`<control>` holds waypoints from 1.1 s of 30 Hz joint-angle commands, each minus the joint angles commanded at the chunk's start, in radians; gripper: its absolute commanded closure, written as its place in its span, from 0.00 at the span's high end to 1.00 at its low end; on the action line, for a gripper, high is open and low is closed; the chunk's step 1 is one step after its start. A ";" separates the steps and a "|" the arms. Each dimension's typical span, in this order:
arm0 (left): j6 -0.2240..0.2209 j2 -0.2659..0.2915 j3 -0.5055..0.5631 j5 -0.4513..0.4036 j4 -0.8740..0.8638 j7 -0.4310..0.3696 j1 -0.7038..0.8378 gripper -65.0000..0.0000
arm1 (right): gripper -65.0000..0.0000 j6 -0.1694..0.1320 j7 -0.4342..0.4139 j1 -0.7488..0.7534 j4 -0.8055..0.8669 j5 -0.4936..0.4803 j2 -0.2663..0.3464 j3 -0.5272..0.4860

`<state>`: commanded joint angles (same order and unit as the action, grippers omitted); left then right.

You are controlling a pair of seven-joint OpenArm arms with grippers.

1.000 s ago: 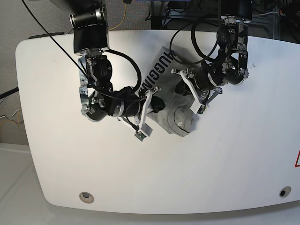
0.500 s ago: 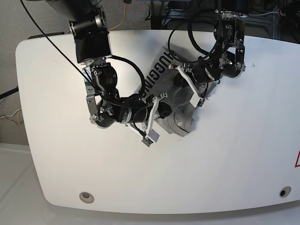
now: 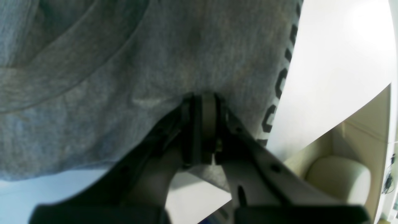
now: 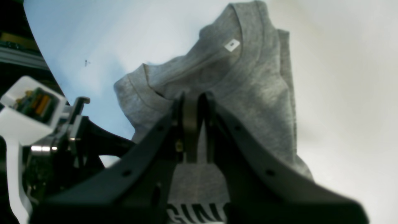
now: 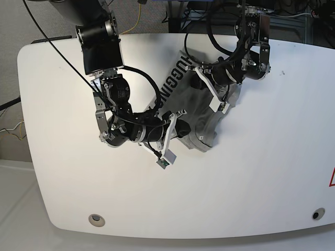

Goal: Fold the T-shirt properly
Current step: 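Grasp the folded bundle edges with both grippers, then lift and turn the grey bundle with both grippers to flip it over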

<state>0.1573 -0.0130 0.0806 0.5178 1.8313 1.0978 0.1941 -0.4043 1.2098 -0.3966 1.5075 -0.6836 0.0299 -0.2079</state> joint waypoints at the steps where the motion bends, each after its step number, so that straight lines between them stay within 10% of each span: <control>1: 0.000 0.002 0.000 0.000 0.000 0.000 0.003 0.03 | 0.06 -0.002 0.000 0.000 0.000 0.009 -0.002 0.000; 33: 0.005 0.028 0.000 -0.003 -0.060 -0.043 0.029 0.03 | 0.06 -0.288 -0.201 0.006 -0.347 0.334 -0.051 0.002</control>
<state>0.1619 0.0146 0.0806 0.5148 1.7714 1.0549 0.2232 -0.6928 1.0088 -0.3905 1.1607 -0.3491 -0.0207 -0.2064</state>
